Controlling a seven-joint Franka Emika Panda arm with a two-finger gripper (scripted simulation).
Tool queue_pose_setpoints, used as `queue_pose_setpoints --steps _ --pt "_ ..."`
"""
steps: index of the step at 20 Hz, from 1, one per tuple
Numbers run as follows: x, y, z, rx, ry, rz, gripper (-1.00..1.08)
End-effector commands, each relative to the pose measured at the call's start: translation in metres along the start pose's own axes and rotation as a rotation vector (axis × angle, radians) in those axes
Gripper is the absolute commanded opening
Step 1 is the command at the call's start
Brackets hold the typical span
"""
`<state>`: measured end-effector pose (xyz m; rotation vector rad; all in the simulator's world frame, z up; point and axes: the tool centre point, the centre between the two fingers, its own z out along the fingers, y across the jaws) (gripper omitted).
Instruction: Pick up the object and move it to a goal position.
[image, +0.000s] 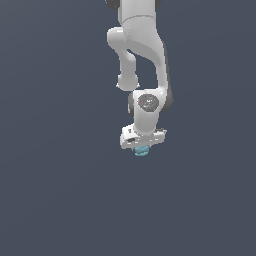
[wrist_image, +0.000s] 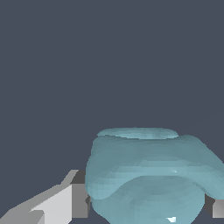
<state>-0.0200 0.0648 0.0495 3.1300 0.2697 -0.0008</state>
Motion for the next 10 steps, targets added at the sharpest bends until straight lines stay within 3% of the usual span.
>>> queue_pose_setpoints --steps 1,10 --pt "0.004 0.002 -0.009 0.0 0.001 0.0 -1.0" --pt "0.028 0.011 -0.068 0.0 0.001 0.0 -1.0"
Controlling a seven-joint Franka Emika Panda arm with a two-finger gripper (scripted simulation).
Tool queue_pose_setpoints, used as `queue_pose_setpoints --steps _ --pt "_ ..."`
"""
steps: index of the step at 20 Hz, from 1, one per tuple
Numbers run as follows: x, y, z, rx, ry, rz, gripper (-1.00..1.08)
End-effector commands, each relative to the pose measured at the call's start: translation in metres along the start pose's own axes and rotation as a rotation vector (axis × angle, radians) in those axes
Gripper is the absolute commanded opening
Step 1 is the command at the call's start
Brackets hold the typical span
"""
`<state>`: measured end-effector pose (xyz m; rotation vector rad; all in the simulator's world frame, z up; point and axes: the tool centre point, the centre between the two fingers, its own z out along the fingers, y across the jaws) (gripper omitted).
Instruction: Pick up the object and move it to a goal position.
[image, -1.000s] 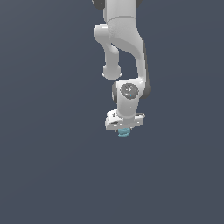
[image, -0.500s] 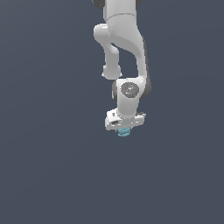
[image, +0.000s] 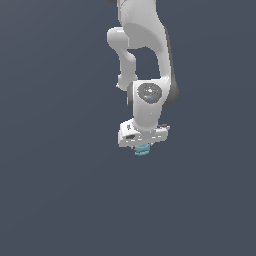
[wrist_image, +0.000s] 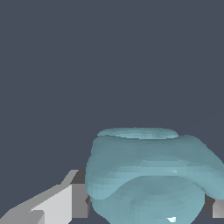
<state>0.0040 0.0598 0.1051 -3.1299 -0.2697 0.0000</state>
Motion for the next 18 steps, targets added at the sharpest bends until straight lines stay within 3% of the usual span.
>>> queue_pose_setpoints --steps 1,18 --pt "0.009 0.003 -0.021 0.0 0.001 0.0 -1.0" --pt "0.072 0.027 -0.164 0.0 0.001 0.0 -1.0"
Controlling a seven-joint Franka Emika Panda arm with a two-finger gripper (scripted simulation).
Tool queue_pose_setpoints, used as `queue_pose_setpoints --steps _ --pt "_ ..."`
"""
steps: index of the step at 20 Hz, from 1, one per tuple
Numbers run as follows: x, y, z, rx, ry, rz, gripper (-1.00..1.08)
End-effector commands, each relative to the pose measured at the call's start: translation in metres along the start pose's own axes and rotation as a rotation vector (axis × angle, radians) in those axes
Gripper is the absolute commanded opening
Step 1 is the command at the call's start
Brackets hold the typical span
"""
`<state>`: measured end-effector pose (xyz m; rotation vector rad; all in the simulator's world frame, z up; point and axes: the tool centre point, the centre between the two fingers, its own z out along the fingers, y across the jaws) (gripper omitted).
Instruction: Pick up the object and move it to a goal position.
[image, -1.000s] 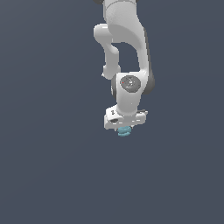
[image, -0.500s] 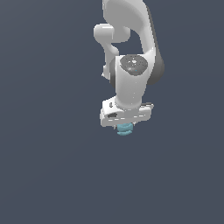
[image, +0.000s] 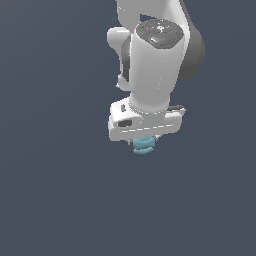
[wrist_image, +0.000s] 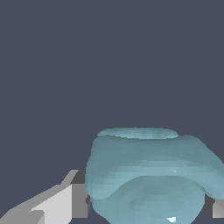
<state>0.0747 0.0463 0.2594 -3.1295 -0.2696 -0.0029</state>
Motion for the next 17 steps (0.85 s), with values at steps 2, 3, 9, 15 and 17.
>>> queue_pose_setpoints --steps 2,3,9,15,17 --pt "0.009 0.003 -0.02 0.0 -0.001 0.0 -1.0" --pt "0.011 0.004 -0.024 0.0 -0.001 0.0 -1.0" --pt "0.021 0.007 -0.041 0.0 -0.002 0.0 -1.0" --pt "0.025 0.008 -0.048 0.0 -0.002 0.0 -1.0" --pt "0.025 0.008 -0.048 0.0 -0.002 0.0 -1.0"
